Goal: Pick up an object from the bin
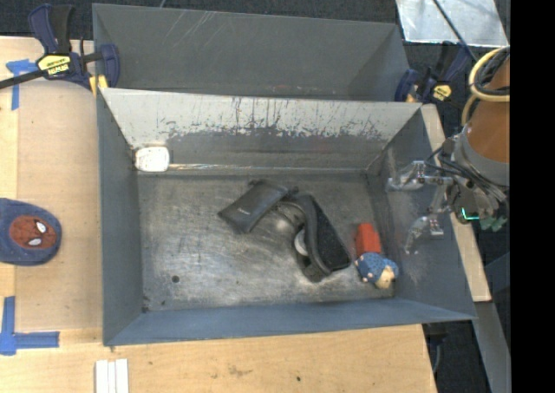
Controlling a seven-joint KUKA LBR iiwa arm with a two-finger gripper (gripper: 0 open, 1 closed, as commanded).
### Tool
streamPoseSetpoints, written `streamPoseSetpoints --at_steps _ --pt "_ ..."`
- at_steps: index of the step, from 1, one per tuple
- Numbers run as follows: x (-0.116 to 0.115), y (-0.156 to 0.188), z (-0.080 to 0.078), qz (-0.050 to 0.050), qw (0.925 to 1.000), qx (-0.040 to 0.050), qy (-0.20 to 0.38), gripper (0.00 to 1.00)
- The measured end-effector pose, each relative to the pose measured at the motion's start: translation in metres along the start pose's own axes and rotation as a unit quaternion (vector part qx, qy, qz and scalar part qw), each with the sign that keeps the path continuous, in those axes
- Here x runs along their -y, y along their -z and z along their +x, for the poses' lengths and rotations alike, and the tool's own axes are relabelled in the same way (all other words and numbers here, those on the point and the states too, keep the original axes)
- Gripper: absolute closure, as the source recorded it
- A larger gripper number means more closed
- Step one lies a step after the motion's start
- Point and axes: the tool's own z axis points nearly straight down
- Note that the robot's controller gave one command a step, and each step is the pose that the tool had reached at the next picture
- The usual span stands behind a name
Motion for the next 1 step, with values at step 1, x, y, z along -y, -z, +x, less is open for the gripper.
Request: streamPoseSetpoints --at_steps 1 --pt "0.0165 -0.1231 0.0179 0.006 0.9855 0.0169 0.169 0.00"
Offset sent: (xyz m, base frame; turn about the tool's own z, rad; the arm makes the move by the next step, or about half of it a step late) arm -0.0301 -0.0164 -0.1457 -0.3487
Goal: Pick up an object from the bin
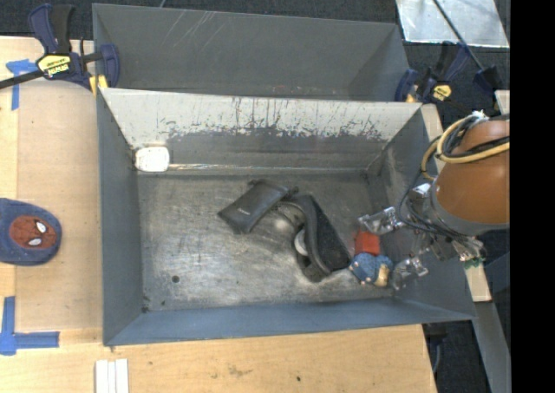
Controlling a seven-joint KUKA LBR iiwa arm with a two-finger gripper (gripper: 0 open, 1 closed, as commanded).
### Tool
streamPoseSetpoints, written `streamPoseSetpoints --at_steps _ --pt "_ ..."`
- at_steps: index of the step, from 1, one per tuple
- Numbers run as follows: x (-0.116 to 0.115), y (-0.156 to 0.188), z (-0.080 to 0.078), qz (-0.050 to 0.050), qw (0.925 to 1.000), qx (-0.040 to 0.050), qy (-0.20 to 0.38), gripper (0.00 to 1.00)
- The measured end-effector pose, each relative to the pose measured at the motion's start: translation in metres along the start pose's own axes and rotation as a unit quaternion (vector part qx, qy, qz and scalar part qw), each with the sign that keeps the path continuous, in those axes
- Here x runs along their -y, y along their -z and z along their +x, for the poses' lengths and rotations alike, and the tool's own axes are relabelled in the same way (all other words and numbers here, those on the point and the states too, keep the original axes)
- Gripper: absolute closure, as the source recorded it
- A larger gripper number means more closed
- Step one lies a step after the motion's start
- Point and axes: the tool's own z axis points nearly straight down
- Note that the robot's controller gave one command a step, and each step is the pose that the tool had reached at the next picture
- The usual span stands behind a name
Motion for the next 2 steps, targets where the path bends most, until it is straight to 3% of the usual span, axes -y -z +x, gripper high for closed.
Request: streamPoseSetpoints --at_steps 1,2 --pt "-0.012 0.007 -0.020 -0.017 0.8491 -0.0041 0.528 0.00" --pt "-0.025 0.010 -0.004 -0.015 0.8191 -0.0055 0.573 0.00"
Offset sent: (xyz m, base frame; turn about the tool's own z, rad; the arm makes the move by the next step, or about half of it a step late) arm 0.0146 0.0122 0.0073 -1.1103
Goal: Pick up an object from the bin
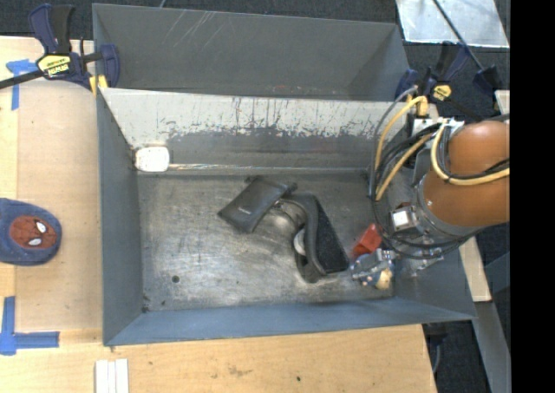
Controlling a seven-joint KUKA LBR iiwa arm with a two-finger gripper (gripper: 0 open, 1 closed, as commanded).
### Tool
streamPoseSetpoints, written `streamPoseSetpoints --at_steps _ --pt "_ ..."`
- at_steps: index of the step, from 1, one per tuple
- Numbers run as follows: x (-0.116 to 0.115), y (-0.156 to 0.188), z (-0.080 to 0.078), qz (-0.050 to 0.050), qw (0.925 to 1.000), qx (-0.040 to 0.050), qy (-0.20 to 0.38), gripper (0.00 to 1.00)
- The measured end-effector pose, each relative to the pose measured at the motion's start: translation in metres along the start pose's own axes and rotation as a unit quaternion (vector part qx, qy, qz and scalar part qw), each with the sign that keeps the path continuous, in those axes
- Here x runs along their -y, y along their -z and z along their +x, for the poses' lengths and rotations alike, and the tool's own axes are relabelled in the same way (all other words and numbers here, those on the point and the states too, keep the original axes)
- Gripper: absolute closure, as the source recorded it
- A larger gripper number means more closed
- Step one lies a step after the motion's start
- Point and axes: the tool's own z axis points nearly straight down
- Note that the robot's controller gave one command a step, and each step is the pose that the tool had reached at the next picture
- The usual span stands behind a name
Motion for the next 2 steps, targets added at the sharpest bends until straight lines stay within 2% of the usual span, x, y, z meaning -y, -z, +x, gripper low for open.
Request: streamPoseSetpoints --at_steps 1,2 --pt "0.020 -0.026 -0.017 -0.005 0.9778 0.0020 0.210 0.00" --pt "0.013 -0.030 -0.060 -0.001 0.9924 -0.0040 0.123 0.00"
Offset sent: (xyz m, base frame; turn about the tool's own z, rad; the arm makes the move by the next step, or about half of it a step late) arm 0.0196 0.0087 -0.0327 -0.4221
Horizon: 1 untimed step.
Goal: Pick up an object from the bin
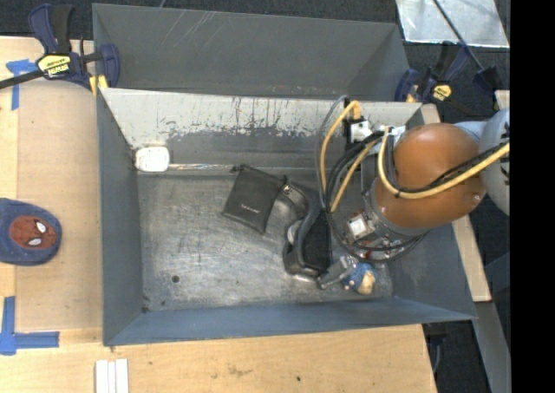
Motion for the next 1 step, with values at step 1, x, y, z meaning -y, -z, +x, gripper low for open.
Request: streamPoseSetpoints --at_steps 1 --pt "0.0005 0.0005 -0.0016 0.001 1.0000 0.0020 -0.001 1.00"
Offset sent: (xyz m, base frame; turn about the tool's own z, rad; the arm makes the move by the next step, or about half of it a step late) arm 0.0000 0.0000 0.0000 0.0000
